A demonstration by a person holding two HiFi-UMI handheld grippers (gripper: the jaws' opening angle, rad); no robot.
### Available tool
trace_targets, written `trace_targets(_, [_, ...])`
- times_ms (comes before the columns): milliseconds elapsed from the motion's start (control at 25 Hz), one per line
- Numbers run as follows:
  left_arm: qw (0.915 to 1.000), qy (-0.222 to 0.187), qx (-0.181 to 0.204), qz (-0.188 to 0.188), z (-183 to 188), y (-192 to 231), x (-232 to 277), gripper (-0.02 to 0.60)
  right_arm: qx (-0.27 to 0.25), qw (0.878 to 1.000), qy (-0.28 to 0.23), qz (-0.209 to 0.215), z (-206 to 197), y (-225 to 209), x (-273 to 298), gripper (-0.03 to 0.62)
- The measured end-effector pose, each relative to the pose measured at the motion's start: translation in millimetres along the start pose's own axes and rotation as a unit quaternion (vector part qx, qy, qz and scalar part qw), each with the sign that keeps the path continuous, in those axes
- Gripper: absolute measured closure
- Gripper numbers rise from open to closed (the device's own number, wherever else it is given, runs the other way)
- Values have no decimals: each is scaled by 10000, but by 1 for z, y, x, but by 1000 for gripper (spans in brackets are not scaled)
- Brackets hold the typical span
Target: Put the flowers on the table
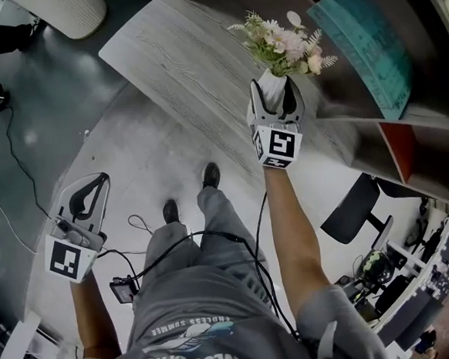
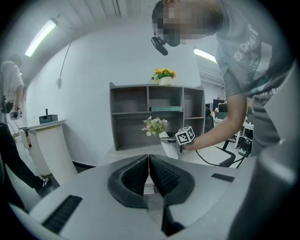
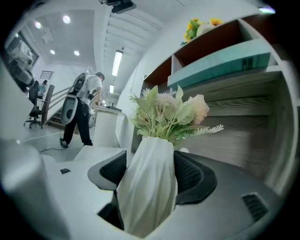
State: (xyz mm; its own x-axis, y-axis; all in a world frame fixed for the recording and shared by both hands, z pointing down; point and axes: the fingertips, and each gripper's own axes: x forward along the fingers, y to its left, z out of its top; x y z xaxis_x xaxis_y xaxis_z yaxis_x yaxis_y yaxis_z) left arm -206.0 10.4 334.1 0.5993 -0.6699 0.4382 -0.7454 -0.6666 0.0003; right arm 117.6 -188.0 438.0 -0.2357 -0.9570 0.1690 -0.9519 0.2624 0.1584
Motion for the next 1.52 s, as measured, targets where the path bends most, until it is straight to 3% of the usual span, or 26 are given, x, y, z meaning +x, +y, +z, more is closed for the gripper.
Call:
trace_targets(200, [9999,23,65,-109,-1,-6,0,565,-392,9987,-202,-243,4,8,-46,267])
trace_targets(320, [9997,52,149,-188,-3,-12,-2,565,-427,9958,-795,-183,39,18,-54,267])
trace_targets(400, [9993,188,214,-255,-10,-18,-4,565,-730,9896,-1231,-173,63,20,-50,267])
trace_targets(520, [9982,358,377,-303,-22,-20,0,565,-1084,9803,-1618,-316,69,16,-33,267])
trace_targets(680, [9975,477,369,-362,-36,-31,2,565,-540,9863,-1386,-708,23,9,-50,266])
trace_targets(760, [9973,500,355,-415,-38,-31,1,565,-401,9877,-1302,-768,18,7,-65,266])
trace_targets(1120, [9972,225,411,-578,-21,-42,7,565,-434,9979,-326,-355,-1,-3,-54,261])
trace_targets(1520, [9980,-144,392,-472,0,-39,-6,565,-438,9986,296,-47,-4,-2,-56,241])
